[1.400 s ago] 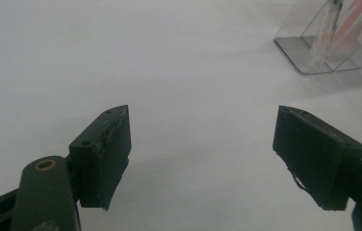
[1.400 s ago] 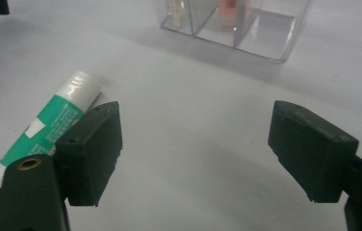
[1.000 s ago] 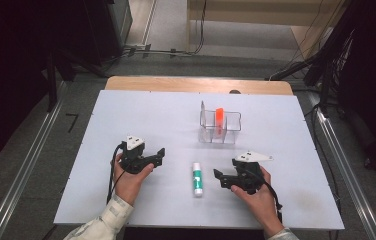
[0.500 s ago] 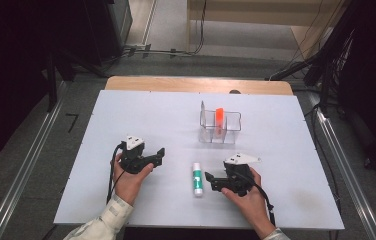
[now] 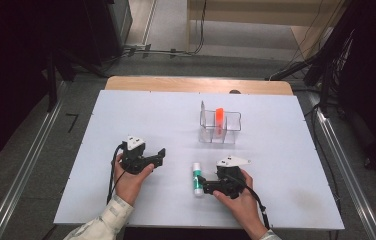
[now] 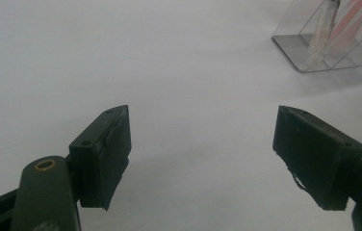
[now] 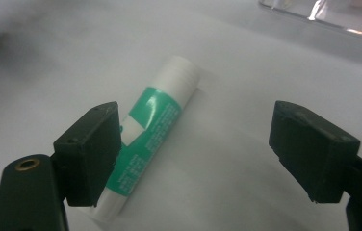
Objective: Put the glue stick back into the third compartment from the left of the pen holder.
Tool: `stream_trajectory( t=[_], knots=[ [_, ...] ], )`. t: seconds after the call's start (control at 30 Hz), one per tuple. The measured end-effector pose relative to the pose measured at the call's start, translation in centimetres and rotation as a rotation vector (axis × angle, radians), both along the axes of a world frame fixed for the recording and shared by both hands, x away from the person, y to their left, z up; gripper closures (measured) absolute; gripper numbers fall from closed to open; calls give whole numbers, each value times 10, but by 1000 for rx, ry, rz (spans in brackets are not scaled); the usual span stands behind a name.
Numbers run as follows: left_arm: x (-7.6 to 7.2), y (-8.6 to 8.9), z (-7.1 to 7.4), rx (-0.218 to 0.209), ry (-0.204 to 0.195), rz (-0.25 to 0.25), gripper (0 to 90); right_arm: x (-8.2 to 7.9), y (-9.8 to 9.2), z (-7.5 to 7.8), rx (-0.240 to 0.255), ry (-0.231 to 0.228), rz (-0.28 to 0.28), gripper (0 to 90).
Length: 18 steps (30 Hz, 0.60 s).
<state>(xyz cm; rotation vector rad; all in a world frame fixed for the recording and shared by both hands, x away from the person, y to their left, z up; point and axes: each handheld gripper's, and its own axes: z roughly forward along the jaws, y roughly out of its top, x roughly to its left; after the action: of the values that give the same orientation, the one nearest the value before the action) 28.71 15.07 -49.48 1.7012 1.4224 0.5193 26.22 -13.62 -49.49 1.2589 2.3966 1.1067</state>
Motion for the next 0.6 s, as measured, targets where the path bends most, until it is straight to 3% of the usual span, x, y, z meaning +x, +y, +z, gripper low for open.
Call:
stream_trajectory(
  t=[0.33,0.6],
  knots=[
    [0,0,0,2,2,-5,212,-4,15,-4,-14,0,18,170],
    [0,-1,-1,2,3,-6,212,-8,29,-10,-53,4,20,166]
  ],
)
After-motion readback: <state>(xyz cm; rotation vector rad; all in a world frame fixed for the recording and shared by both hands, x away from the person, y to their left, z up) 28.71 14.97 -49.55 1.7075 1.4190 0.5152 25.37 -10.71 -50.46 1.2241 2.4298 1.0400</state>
